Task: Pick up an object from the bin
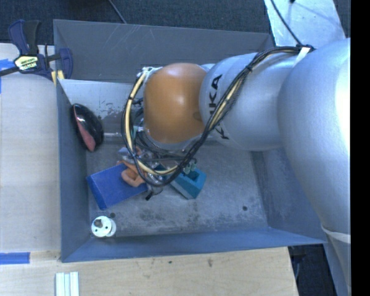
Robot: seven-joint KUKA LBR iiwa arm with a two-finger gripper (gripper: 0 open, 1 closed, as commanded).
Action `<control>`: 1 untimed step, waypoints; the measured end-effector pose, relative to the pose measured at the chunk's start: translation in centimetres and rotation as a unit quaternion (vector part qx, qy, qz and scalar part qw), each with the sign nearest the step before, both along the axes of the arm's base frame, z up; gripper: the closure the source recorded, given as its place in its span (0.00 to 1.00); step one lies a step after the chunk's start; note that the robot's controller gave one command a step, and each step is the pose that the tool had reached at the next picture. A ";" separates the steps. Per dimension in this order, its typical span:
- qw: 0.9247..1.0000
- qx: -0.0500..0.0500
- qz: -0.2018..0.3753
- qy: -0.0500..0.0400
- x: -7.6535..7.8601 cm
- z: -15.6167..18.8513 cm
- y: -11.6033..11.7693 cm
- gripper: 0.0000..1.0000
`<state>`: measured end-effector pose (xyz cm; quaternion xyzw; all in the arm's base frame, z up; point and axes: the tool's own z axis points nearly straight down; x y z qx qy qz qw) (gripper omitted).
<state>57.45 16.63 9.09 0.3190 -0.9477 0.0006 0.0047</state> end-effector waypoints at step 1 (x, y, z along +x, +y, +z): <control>1.000 0.001 0.000 -0.003 0.1 1.6 0.0 1.00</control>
Offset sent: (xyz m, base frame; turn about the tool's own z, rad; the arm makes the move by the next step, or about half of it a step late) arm -0.0001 0.0003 0.0398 0.0000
